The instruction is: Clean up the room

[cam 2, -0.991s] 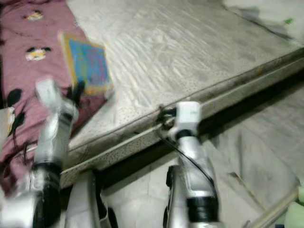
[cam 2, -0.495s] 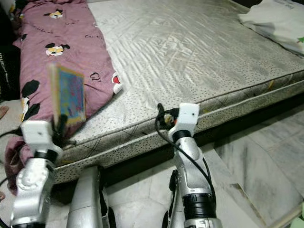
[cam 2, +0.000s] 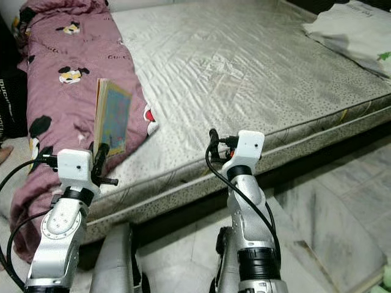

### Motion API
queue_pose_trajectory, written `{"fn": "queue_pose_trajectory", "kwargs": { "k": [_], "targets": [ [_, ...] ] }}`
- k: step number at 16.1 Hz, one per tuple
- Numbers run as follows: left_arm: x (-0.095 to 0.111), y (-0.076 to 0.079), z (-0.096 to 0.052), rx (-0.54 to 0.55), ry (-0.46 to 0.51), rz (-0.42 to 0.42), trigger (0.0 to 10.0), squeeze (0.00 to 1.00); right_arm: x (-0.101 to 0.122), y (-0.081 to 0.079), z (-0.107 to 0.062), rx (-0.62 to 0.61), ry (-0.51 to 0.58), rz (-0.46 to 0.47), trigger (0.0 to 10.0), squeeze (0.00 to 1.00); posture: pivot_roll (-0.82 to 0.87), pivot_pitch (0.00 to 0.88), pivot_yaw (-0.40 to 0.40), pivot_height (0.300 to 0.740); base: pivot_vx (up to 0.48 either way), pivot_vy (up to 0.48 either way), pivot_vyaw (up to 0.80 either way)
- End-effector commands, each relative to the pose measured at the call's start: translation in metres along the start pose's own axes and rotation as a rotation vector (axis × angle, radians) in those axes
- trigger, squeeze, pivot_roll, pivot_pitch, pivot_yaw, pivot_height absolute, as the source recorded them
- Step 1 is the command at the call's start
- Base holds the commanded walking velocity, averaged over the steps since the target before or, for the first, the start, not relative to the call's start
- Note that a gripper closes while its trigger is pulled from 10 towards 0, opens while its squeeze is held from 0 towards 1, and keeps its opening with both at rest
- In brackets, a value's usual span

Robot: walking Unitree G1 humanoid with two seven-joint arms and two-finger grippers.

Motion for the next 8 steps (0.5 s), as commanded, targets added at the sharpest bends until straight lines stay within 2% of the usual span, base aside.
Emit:
{"fn": "queue_pose_trajectory", "kwargs": {
  "k": [1, 4, 5, 6, 8],
  "targets": [
    [0.0168, -0.0034, 0.0021, 0.011, 0.057, 0.005, 10.0, 0.0, 0.0065, -0.0003, -0.0006, 0.003, 0.017, 0.008, 10.0, 0.0, 0.09, 0.0, 0.017, 0.645, 0.0, 0.0, 0.0],
    [0.0146, 0.0015, 0.0003, 0.002, 0.041, -0.037, 10.0, 0.0, 0.0073, -0.0007, 0.0014, 0.004, 0.016, 0.005, 10.0, 0.0, 0.09, 0.0, 0.014, 0.678, 0.0, 0.0, 0.0],
    [0.0156, 0.0015, 0.0003, 0.004, 0.044, -0.034, 10.0, 0.0, 0.0078, -0.0007, 0.0019, 0.004, 0.017, 0.002, 10.0, 0.0, 0.09, 0.0, 0.011, 0.688, 0.0, 0.0, 0.0],
    [0.018, 0.0021, 0.001, 0.002, 0.058, 0.012, 10.0, 0.0, 0.0085, 0.0006, 0.0025, 0.001, 0.019, -0.003, 10.0, 0.0, 0.09, 0.0, 0.004, 0.702, 0.0, 0.0, 0.0],
    [0.014, 0.0055, 0.002, -0.002, 0.043, 0.008, 10.0, 0.0, 0.0077, 0.0026, 0.0025, -0.005, 0.015, -0.011, 10.0, 0.0, 0.09, 0.0, 0.0, 0.731, 0.0, 0.0, 0.0]
  ]
}}
Point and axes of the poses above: a point about 5 cm out from each wrist's last joint towards the gripper, its own z axis pointing out of the wrist towards the gripper, its own x axis along the axis of the wrist's last joint, y = z × x, the point moved 6 cm from there along z, pointing out of the wrist towards the gripper, and after that the axes turned 12 degrees about z, right-handed, at the moved point
